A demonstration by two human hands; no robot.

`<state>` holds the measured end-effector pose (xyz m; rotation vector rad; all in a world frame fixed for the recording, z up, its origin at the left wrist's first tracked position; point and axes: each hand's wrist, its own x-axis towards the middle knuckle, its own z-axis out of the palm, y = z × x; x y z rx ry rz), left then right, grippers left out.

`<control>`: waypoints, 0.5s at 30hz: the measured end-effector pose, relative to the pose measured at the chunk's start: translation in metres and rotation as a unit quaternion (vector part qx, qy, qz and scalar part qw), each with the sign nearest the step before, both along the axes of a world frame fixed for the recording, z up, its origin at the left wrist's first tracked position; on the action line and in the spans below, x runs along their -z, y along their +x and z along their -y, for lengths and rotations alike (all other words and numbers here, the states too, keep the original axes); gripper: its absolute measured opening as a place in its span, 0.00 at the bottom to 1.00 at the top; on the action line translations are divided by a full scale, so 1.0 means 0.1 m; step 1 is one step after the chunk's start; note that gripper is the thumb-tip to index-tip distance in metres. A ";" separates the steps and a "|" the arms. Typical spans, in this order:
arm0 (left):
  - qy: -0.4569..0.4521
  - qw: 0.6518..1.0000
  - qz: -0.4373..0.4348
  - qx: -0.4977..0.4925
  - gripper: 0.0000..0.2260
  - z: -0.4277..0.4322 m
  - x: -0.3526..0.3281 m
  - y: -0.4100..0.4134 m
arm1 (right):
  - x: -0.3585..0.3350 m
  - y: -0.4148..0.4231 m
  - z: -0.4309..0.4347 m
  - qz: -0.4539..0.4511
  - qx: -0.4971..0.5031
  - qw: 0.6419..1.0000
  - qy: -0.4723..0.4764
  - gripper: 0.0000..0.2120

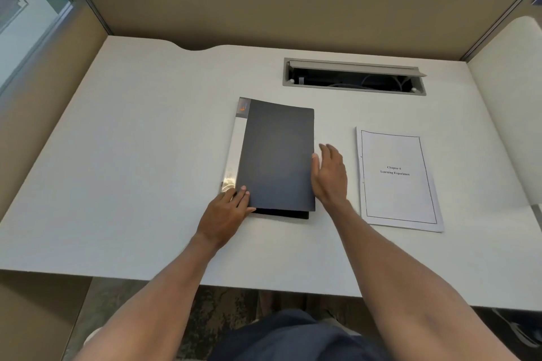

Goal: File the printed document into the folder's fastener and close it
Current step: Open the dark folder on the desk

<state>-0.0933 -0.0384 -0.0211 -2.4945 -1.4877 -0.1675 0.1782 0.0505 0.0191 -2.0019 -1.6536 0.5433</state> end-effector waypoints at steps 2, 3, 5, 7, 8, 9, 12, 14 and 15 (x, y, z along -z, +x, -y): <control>0.002 1.000 0.013 -0.002 0.20 0.02 0.00 -0.01 | -0.03 0.05 0.01 -0.038 0.050 0.998 0.023 0.20; 0.004 1.000 0.020 -0.002 0.19 0.04 0.00 -0.02 | -0.04 0.06 0.02 -0.051 0.069 0.996 0.029 0.19; 0.007 0.999 0.043 -0.006 0.18 0.06 -0.01 -0.03 | -0.04 0.04 0.06 -0.061 0.085 0.994 0.030 0.18; 0.007 0.997 0.072 -0.012 0.17 0.09 -0.02 -0.04 | -0.03 -0.05 0.10 -0.068 0.075 0.995 0.016 0.18; 0.006 0.996 0.087 -0.014 0.17 0.10 -0.04 -0.05 | -0.02 -0.11 0.11 -0.064 0.051 0.997 0.008 0.17; 0.005 0.995 0.103 -0.015 0.16 0.11 -0.05 -0.05 | -0.02 -0.19 0.12 -0.043 0.011 0.999 0.000 0.17; 0.016 0.986 0.164 -0.030 0.17 0.14 -0.14 -0.01 | -0.01 -0.48 0.14 0.054 -0.136 0.988 -0.045 0.23; 0.029 0.976 0.208 -0.063 0.17 0.17 -0.22 0.02 | 0.00 -0.67 0.15 0.077 -0.183 0.976 -0.084 0.34; 0.017 0.965 0.246 -0.086 0.18 0.19 -0.26 0.03 | 0.02 -0.76 0.17 0.095 -0.198 0.970 -0.101 0.39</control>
